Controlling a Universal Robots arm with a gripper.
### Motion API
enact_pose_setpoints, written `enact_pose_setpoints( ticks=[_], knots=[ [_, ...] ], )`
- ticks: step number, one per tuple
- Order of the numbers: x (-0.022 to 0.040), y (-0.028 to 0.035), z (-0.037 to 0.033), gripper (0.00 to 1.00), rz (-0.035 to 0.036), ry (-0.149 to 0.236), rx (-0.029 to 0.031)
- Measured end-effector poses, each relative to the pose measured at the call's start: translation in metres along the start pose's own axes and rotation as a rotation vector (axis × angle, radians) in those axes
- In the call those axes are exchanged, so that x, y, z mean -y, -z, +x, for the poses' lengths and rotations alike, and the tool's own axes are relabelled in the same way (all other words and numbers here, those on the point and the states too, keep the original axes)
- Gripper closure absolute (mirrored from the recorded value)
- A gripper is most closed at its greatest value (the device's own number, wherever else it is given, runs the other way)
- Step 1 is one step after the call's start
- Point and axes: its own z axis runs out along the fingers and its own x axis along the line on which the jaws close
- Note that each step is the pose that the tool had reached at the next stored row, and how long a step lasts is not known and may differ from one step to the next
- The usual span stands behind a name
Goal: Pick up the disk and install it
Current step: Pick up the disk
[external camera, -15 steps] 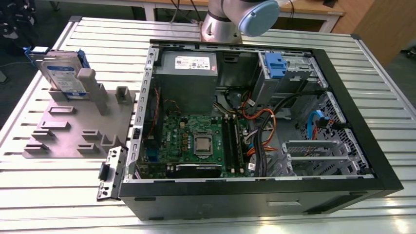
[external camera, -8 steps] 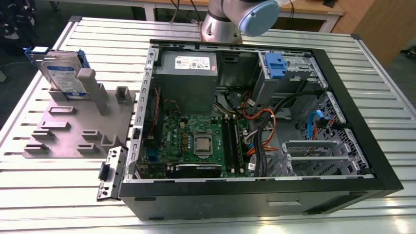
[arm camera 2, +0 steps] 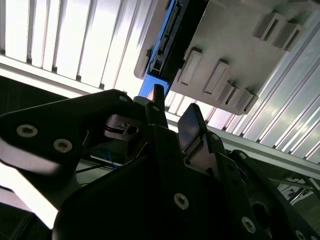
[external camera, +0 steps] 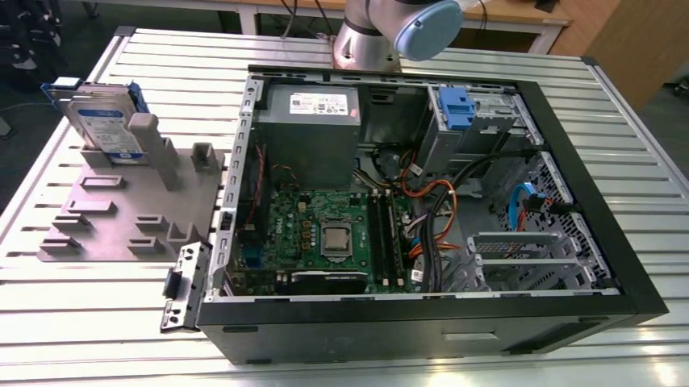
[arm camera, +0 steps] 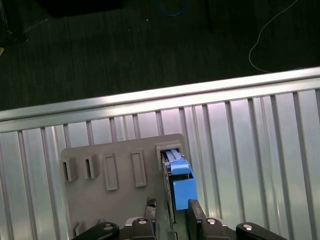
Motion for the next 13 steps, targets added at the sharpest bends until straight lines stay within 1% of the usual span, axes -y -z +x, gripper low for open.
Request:
enact_pose_setpoints(
  ticks=[13],
  knots=[
    [-0.0003, -0.0008, -0.0009, 0.62, 0.0, 0.003, 0.0001]
  ],
)
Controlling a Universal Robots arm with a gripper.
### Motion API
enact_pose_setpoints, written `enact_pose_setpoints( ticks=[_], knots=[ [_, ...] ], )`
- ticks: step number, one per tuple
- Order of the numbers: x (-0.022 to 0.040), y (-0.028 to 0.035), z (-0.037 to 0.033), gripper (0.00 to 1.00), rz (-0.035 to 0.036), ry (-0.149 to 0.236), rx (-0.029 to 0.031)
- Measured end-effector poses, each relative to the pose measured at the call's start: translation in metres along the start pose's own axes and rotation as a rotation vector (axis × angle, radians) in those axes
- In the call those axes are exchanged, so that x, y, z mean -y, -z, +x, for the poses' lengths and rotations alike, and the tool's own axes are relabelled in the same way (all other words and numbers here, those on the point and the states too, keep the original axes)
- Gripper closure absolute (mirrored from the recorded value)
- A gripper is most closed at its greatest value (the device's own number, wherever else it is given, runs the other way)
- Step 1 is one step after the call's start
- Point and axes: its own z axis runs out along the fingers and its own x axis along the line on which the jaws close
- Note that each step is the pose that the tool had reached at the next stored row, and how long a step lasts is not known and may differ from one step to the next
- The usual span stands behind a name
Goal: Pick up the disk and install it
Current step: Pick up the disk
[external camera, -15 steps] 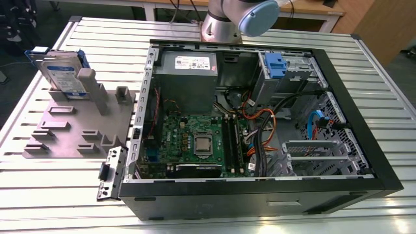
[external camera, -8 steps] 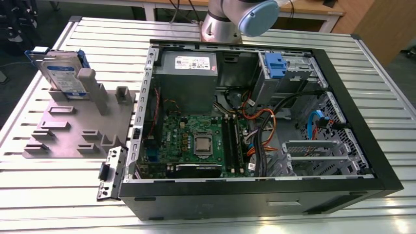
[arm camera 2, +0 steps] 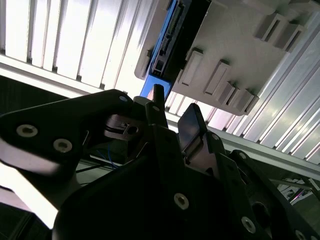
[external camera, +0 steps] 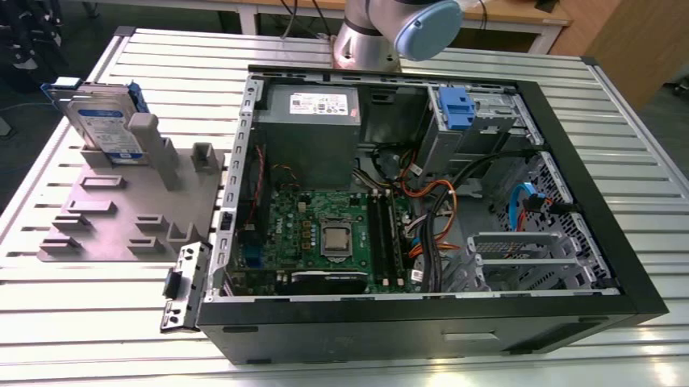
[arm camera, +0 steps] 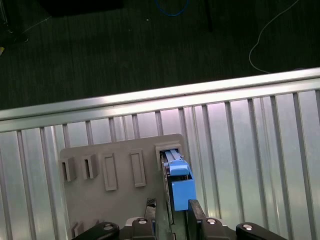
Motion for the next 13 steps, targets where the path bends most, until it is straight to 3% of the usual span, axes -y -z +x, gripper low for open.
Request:
enact_pose_setpoints(
  ticks=[4, 5, 7, 8, 13],
  knots=[
    [0.0, 0.0, 0.0, 0.61, 0.0001, 0.0, 0.0],
    [0.0, 0.0, 0.0, 0.55, 0.0, 0.0, 0.0],
    [0.0, 0.0, 0.0, 0.55, 0.0, 0.0, 0.0],
    [0.0, 0.0, 0.0, 0.48, 0.0, 0.0, 0.0],
    [0.0, 0.0, 0.0, 0.48, 0.0, 0.0, 0.0001]
  ],
)
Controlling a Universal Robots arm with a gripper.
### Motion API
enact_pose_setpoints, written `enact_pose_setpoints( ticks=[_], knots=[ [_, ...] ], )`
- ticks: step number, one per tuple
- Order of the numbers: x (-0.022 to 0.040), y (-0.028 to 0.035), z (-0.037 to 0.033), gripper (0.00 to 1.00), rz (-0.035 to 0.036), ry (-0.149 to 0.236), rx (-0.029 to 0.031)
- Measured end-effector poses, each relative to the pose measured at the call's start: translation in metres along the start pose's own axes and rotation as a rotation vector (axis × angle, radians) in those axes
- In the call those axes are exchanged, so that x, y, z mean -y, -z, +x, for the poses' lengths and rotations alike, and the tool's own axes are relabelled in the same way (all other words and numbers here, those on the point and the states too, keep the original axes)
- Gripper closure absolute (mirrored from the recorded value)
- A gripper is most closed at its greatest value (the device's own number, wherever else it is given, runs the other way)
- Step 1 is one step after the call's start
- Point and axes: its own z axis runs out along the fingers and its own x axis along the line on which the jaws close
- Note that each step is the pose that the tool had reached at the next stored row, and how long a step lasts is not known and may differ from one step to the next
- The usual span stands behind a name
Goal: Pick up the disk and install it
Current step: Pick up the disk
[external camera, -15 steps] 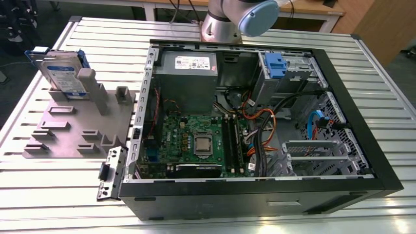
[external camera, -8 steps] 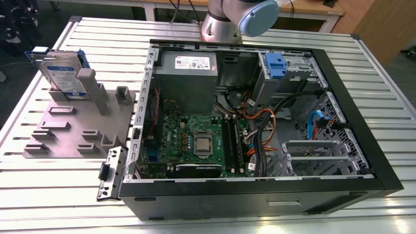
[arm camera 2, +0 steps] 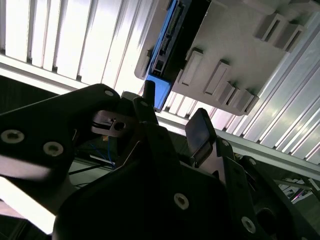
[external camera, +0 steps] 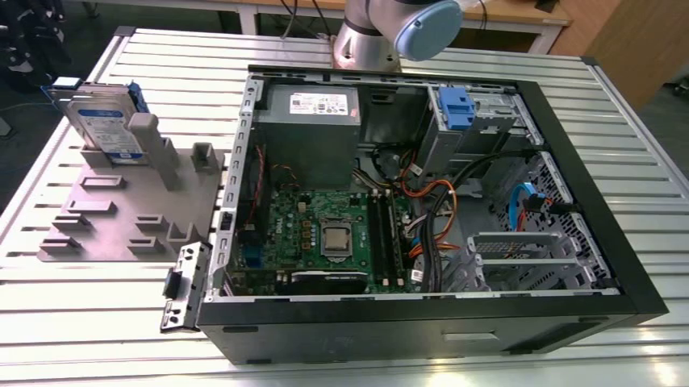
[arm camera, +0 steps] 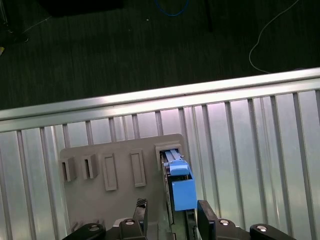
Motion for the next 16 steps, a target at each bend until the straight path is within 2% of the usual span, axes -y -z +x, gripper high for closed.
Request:
enact_pose_setpoints(
  ticks=[12, 16],
  knots=[
    [0.0, -0.0004, 0.0, 0.48, -0.0002, 0.007, 0.0001],
    [-0.0001, -0.0009, 0.0, 0.48, -0.0012, 0.07, 0.0013]
  ],
)
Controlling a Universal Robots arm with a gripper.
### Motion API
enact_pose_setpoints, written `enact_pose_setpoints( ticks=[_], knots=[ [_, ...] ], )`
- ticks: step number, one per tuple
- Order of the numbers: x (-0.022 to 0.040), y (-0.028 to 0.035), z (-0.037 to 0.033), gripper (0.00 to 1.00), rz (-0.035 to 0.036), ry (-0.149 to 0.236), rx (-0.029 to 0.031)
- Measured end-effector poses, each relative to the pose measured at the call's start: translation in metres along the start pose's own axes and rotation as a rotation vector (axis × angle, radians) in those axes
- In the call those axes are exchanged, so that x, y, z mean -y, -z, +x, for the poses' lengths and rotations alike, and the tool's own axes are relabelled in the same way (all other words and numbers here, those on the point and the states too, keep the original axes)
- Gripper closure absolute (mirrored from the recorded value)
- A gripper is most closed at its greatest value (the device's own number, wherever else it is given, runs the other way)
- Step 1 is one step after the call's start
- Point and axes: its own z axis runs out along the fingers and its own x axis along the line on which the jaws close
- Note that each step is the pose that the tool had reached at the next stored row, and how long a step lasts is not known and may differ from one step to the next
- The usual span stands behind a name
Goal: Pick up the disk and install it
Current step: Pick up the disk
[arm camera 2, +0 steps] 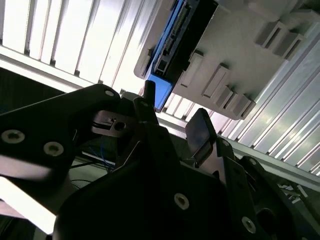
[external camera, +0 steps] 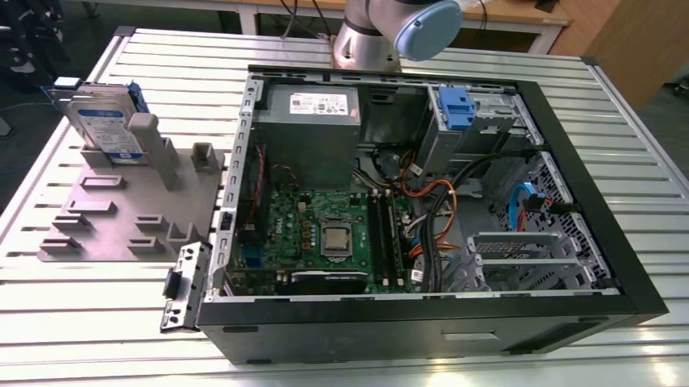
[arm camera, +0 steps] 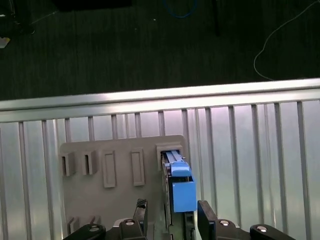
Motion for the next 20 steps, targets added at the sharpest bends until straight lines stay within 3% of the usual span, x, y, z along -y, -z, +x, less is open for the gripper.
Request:
enact_pose_setpoints(
  ticks=[6, 16, 19, 20],
  knots=[
    [0.0, -0.0002, 0.0, 0.48, -0.0005, 0.035, 0.0007],
    [0.0, -0.0028, 0.0001, 0.48, -0.0006, 0.037, 0.0009],
    [-0.0001, -0.0071, 0.0001, 0.42, -0.0022, 0.037, 0.0007],
    [-0.0002, -0.0089, 0.0001, 0.35, -0.0032, 0.037, 0.0006]
  ],
)
